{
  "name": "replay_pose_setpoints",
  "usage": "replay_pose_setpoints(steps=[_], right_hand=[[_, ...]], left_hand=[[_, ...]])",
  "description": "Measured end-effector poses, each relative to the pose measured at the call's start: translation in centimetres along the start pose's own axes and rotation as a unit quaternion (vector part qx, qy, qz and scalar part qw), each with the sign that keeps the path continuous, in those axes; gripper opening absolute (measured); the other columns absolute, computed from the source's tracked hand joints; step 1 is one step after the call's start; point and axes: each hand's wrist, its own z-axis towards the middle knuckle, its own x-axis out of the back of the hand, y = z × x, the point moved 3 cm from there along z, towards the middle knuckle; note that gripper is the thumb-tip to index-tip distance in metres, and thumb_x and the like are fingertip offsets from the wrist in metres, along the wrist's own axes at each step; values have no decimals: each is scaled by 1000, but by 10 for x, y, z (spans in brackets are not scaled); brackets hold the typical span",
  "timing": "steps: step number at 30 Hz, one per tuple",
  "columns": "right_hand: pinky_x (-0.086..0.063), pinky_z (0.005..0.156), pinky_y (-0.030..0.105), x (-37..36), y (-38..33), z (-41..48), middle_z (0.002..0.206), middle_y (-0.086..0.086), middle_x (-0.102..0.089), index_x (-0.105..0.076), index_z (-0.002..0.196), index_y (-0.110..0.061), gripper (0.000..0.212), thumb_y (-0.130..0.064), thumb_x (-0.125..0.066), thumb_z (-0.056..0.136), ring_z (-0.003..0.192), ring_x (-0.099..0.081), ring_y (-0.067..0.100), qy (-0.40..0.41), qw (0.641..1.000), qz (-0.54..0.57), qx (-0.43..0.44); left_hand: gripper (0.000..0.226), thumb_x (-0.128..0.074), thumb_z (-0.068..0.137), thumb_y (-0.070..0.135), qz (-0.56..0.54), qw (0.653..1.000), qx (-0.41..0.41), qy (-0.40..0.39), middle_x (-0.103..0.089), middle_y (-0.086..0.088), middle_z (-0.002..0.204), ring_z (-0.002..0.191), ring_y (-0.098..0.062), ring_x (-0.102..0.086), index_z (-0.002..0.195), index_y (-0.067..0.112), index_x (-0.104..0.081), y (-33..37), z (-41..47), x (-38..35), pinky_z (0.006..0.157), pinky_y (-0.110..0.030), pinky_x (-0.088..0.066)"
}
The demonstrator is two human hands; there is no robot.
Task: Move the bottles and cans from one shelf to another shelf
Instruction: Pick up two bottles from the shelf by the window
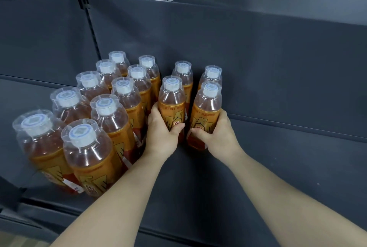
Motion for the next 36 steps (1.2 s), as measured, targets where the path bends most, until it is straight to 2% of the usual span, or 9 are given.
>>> replay_pose_setpoints(steps=[4,7,10,16,21,25,29,32,36], right_hand=[[-54,97,45,-4,2,-3,133,-5,-47,-33,144,-26,86,-42,-84,76,121,-52,14,10,1000,23,-1],[-51,101,40,-7,-1,-8,134,-4,-45,-32,144,-22,92,-49,-85,73,123,-50,14,32,999,4,-11],[-50,100,41,-8,-5,-8,135,-1,-42,-32,143,-21,93,-55,-82,73,126,-48,19,47,998,-27,-20],[-47,102,40,-9,-5,-5,136,2,-41,-31,145,-21,86,-45,-81,79,127,-46,21,39,999,-27,-25],[-44,106,35,-5,0,-5,139,-1,-44,-31,148,-22,80,-34,-79,85,127,-47,15,15,999,40,-23],[-47,106,38,-8,3,-7,137,-2,-45,-31,147,-23,82,-40,-79,82,126,-48,13,23,999,31,-12],[-50,99,40,-10,0,-9,131,-2,-43,-31,145,-22,92,-54,-81,74,123,-48,18,54,998,-32,-28],[-49,101,41,-12,0,-6,131,0,-44,-30,144,-21,90,-47,-82,76,124,-49,21,56,997,-27,-35],[-49,101,40,-14,-1,-4,132,1,-43,-29,145,-19,87,-42,-81,79,123,-49,21,63,997,-20,-37]], left_hand=[[91,-78,84,29,35,999,1,19,-43,-5,146,135,-26,-44,154,22,-19,1,-4,-2,109,-49,-43],[100,-79,80,45,107,993,33,31,-41,-11,142,127,-33,-49,155,24,-15,6,-7,-1,95,-47,-49],[99,-77,81,46,146,988,45,29,-39,-13,142,123,-35,-51,155,25,-15,10,-8,2,84,-44,-49],[91,-78,85,30,102,994,31,23,-43,-10,146,130,-33,-49,154,20,-19,6,-5,0,97,-47,-47],[80,-72,89,19,60,998,23,-6,-46,-7,141,136,-29,-43,151,21,-20,-3,-1,-3,110,-52,-41],[83,-73,88,22,51,998,26,-1,-46,-7,138,133,-28,-45,152,18,-21,-2,0,-6,108,-49,-44],[94,-81,78,40,103,993,48,22,-44,-11,138,125,-32,-49,148,16,-23,5,2,-7,97,-51,-50],[88,-79,83,34,106,993,45,16,-45,-10,139,127,-33,-48,149,16,-23,3,6,-7,97,-49,-49],[86,-77,85,24,58,998,29,-5,-49,-6,139,132,-29,-45,151,19,-22,-4,11,-7,107,-51,-43]])
